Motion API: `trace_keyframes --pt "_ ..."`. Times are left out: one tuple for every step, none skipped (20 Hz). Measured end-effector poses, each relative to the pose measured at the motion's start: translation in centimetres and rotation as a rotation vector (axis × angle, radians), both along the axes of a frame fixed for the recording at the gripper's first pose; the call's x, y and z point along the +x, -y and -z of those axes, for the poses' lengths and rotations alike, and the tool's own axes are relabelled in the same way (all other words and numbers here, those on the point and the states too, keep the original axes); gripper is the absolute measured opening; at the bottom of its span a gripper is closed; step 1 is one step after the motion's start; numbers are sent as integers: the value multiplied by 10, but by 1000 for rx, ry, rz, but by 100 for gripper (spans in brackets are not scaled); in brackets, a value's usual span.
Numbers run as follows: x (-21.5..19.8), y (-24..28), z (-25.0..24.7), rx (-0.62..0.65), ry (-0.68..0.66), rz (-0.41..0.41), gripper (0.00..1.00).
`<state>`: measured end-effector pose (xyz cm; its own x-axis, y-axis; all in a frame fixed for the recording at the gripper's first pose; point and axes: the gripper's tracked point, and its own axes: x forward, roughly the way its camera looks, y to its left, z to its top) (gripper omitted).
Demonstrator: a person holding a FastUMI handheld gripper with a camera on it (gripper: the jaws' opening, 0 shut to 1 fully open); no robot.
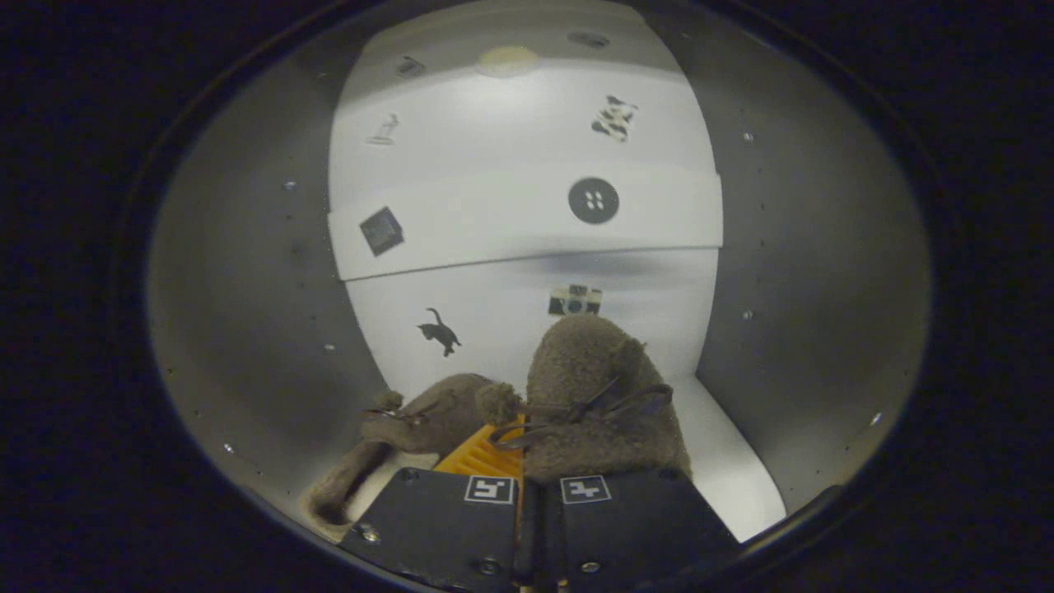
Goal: Open the shoe cabinet door, grab the shoes and put them into the shoe cabinet, then close the shoe cabinet door.
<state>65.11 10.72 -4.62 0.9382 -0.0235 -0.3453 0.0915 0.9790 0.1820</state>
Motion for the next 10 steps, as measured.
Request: trace_keyframes --pt "3 3 2 3 -15 12 9" --pt "5 5 6 11 -37 21 9" --pt "6 4 9 20 -62 20 10" --pt "7 2 11 22 -78 16 15" --pt "8 2 11 20 -90 14 20" --pt "7 -1 13 23 -102 3 25" --pt "7 -4 15 33 -108 -5 30" --pt "5 -8 13 45 -107 -14 35" --pt "2 -9 11 43 -102 -10 46" --pt "0 -10 7 50 -90 -10 50"
